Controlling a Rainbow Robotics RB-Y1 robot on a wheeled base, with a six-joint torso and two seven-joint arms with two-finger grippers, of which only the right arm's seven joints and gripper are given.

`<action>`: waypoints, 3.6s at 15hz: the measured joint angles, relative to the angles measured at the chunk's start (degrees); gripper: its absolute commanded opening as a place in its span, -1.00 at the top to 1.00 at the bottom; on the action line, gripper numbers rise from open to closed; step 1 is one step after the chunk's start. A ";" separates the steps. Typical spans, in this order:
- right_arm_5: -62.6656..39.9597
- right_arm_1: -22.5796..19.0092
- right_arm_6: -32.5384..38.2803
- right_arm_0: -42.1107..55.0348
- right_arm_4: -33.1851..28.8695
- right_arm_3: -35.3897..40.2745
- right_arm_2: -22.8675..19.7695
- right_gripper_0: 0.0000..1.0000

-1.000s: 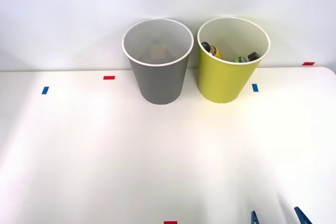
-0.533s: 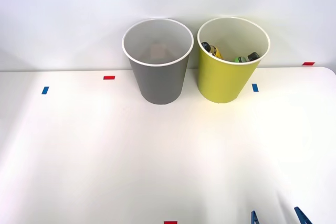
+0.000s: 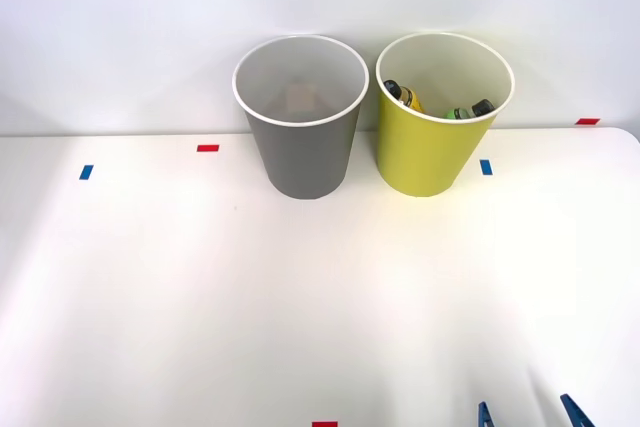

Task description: Put cans in the gray bin, plastic bottles in the light green bin

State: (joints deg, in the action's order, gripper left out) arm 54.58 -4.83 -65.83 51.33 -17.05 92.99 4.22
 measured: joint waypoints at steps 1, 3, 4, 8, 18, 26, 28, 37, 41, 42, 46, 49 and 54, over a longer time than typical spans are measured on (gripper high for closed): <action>0.00 0.00 0.00 0.00 0.00 0.00 0.00 -1.00; 0.00 0.00 0.00 0.00 0.00 0.00 0.00 -1.00; 0.00 0.00 0.00 0.00 0.00 0.00 0.00 -1.00; 0.00 0.00 0.00 0.00 0.00 0.00 0.00 -1.00; 0.00 0.00 0.00 0.00 0.00 0.00 0.00 -1.00; 0.00 0.00 0.00 0.00 0.00 0.00 0.00 -1.00; 0.00 0.00 0.00 0.00 0.00 0.00 0.00 -1.00; 0.00 0.00 0.00 0.00 0.00 0.00 0.00 -1.00; 0.00 0.00 0.00 0.00 0.00 0.00 0.00 -1.00; 0.00 0.00 0.00 0.00 0.00 0.00 0.00 -1.00; 0.00 0.00 0.00 0.00 0.00 0.00 0.00 -1.00; 0.00 0.00 0.00 0.00 0.00 0.00 0.00 -1.00; 0.00 0.00 0.00 0.00 0.00 0.00 0.00 -1.00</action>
State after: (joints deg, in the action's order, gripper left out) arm 54.58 -4.83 -65.83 51.33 -17.05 92.99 4.22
